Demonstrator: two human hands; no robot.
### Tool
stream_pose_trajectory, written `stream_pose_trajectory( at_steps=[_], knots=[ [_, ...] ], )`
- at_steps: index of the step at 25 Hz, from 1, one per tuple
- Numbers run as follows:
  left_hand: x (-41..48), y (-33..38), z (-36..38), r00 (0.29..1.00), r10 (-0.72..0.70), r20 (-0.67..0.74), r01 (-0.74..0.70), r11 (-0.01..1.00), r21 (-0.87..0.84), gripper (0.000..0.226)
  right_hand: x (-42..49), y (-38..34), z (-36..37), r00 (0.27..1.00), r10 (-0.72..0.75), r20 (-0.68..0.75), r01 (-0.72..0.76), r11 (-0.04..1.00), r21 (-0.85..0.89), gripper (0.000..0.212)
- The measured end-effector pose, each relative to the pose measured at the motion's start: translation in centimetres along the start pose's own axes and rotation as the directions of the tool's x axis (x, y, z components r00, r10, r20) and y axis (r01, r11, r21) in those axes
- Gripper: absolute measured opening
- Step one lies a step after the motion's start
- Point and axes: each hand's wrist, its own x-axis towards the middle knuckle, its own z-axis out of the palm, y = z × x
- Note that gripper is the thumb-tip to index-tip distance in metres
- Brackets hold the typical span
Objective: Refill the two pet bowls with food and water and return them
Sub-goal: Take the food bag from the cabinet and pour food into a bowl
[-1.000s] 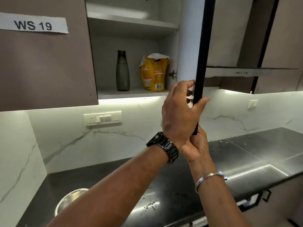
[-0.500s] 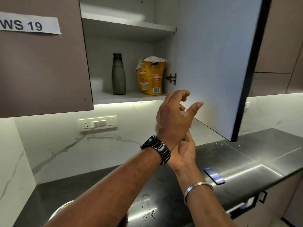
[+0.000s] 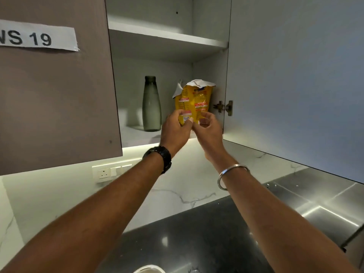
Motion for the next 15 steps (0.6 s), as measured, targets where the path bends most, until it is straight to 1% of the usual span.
stream_pose_trajectory(
  at_steps=[2,5,7,9,12,15],
  knots=[
    [3.0,-0.9,0.4,0.997,-0.062,0.048,0.063,0.997,-0.036,0.037,2.8,1.1,0.7,1.0,-0.023,-0.021,0.021,0.997,-0.074,0.064],
    [7.5,-2.0,1.8,0.974,-0.201,0.103,0.211,0.972,-0.099,0.027,7.1,3.2,1.1,0.998,-0.06,-0.025,0.053,0.974,-0.219,0.067],
    [10.1,-3.2,3.0,0.957,-0.262,0.127,0.277,0.954,-0.118,0.022,9.4,4.4,1.2,0.998,-0.063,-0.014,0.056,0.949,-0.31,0.075],
    [12.8,-4.4,4.4,0.935,-0.318,0.156,0.342,0.925,-0.168,0.028,11.8,5.7,1.3,0.999,-0.036,0.008,0.037,0.932,-0.362,0.087],
    [16.3,-6.0,5.9,0.88,-0.437,0.184,0.474,0.818,-0.324,0.037,14.7,7.3,1.5,1.0,0.014,0.022,-0.003,0.9,-0.435,0.1],
    [19.6,-7.6,7.4,0.844,-0.514,0.152,0.518,0.708,-0.48,0.048,17.1,8.4,1.5,0.997,0.053,0.052,-0.022,0.881,-0.472,0.111]
  ],
)
